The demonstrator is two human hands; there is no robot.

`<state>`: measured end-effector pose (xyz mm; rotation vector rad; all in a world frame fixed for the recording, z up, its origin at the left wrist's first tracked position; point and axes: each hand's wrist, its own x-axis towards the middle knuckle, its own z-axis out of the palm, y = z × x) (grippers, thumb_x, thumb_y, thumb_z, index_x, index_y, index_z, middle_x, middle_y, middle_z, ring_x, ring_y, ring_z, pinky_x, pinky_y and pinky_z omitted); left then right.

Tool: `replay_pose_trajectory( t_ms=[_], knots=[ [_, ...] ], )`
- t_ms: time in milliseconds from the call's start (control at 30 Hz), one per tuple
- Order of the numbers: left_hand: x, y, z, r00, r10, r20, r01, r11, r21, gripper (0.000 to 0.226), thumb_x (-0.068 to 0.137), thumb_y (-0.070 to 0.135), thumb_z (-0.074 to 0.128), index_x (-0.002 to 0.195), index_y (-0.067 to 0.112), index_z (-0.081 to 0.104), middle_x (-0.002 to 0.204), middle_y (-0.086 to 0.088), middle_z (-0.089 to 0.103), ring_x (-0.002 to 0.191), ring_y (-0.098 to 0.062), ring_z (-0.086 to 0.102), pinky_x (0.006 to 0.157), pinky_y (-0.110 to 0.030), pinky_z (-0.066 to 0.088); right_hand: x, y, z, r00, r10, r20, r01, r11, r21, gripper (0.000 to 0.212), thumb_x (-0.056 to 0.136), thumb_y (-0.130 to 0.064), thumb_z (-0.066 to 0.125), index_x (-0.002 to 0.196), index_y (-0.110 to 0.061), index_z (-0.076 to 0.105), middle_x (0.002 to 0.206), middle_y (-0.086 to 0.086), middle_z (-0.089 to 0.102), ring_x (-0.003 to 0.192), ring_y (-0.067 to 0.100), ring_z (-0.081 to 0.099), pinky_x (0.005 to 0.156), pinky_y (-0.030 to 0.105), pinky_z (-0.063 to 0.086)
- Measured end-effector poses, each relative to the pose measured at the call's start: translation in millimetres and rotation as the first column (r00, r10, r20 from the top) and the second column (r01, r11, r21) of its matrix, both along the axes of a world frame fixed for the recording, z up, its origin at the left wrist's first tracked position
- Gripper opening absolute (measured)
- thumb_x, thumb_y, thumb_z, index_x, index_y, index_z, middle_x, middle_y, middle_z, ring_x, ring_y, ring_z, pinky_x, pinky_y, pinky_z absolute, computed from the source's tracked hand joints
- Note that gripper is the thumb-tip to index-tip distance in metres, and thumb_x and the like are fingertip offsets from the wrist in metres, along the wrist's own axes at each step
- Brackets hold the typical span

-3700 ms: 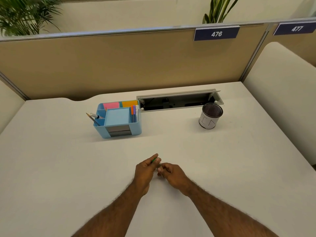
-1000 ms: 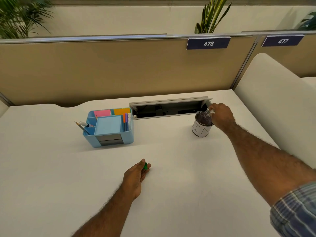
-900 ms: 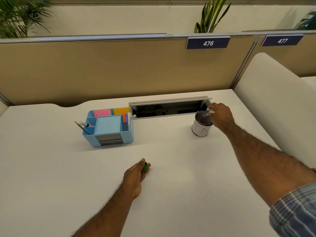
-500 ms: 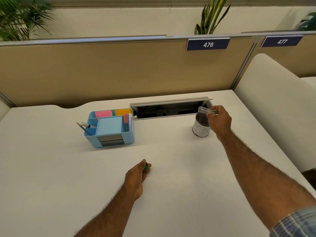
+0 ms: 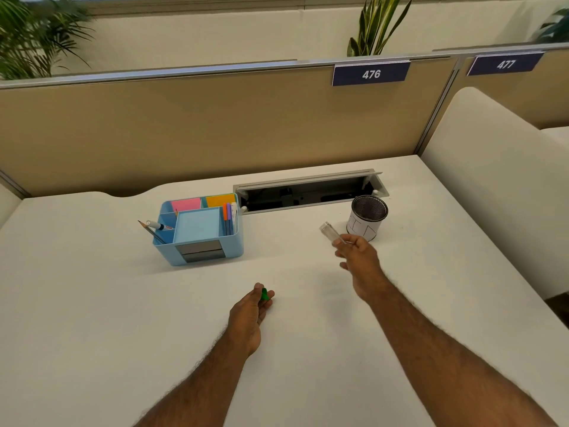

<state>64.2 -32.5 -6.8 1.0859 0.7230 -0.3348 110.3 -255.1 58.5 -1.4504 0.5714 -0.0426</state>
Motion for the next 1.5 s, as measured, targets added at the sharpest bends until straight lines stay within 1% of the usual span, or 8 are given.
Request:
replay_pose_trajectory(
  t_ms=[133,300,467,633,867,1167,1333,1500],
  knots=[
    [-1,-1,-1,1.0,-0.004,0.011,0.004,1.0,-0.002,0.028,0.093,0.028,0.056,0.113,0.009,0.062,0.106,-0.011,0.068,0.105,-0.022,0.062,0.099,-0.033,0.044,-24,25,-12,0.996,0.08,-0.031,-0.08,0.997,-0.005,0.012,0.086,-0.015,0.067,0.095,-0.02,0.06,0.089,0.006,0.065,0.073,0.015,0.053,0.06,0.027,0.04],
    [-2,-3,1,1.0,0.001,0.015,-0.001,1.0,0.0,0.029,0.092,0.026,0.057,0.116,0.01,0.061,0.113,-0.012,0.067,0.104,-0.021,0.062,0.1,-0.033,0.043,-56,49,-29,0.978,0.179,-0.109,-0.172,0.982,0.072,0.015,0.085,-0.015,0.068,0.098,-0.018,0.062,0.088,0.001,0.066,0.072,0.013,0.057,0.06,0.025,0.042],
    [-4,-4,1,0.999,0.016,0.038,-0.016,1.0,0.021,0.04,0.093,0.02,0.056,0.13,0.004,0.055,0.124,-0.015,0.064,0.108,-0.023,0.058,0.103,-0.034,0.042,-78,64,-47,0.949,0.263,-0.172,-0.275,0.96,-0.051,0.013,0.081,-0.016,0.071,0.093,-0.02,0.065,0.092,0.001,0.066,0.078,0.017,0.059,0.066,0.03,0.044],
    [-6,-5,1,0.999,0.029,0.039,-0.03,0.999,0.021,0.04,0.092,0.02,0.057,0.129,0.004,0.057,0.125,-0.015,0.064,0.107,-0.019,0.058,0.104,-0.032,0.04,-85,75,-51,0.927,0.319,-0.197,-0.355,0.915,-0.19,0.014,0.078,-0.025,0.073,0.088,-0.029,0.065,0.093,-0.006,0.07,0.081,0.01,0.063,0.067,0.022,0.048],
    [-7,-5,1,0.998,0.026,0.062,-0.026,1.0,0.013,0.041,0.091,0.019,0.058,0.13,0.005,0.056,0.124,-0.014,0.065,0.111,-0.019,0.058,0.111,-0.036,0.036,-82,83,-53,0.933,0.31,-0.181,-0.348,0.904,-0.248,0.014,0.078,-0.028,0.074,0.086,-0.033,0.063,0.093,-0.01,0.069,0.083,0.01,0.063,0.07,0.023,0.047],
    [-7,-4,-1,0.998,0.006,0.059,-0.006,1.0,0.002,0.038,0.09,0.019,0.06,0.126,0.006,0.06,0.113,-0.01,0.069,0.107,-0.019,0.061,0.106,-0.033,0.039,-81,90,-53,0.947,0.274,-0.169,-0.307,0.925,-0.224,0.014,0.079,-0.026,0.074,0.086,-0.031,0.064,0.086,-0.015,0.066,0.079,0.004,0.06,0.067,0.019,0.045],
    [-6,-4,-1,0.998,0.019,0.056,-0.019,1.0,-0.002,0.038,0.09,0.019,0.06,0.126,0.005,0.059,0.111,-0.011,0.069,0.109,-0.021,0.061,0.11,-0.037,0.038,-81,95,-55,0.96,0.225,-0.164,-0.258,0.941,-0.22,0.015,0.078,-0.024,0.075,0.087,-0.031,0.065,0.088,-0.013,0.068,0.086,0.006,0.063,0.076,0.024,0.05],
    [-8,-5,2,0.997,0.019,0.072,-0.02,1.0,0.002,0.035,0.091,0.017,0.06,0.122,0.002,0.061,0.101,-0.011,0.069,0.097,-0.019,0.061,0.098,-0.032,0.042,-83,98,-58,0.97,0.205,-0.128,-0.233,0.936,-0.265,0.018,0.077,-0.02,0.076,0.092,-0.026,0.068,0.087,-0.013,0.07,0.086,0.007,0.066,0.078,0.021,0.05]
  ],
)
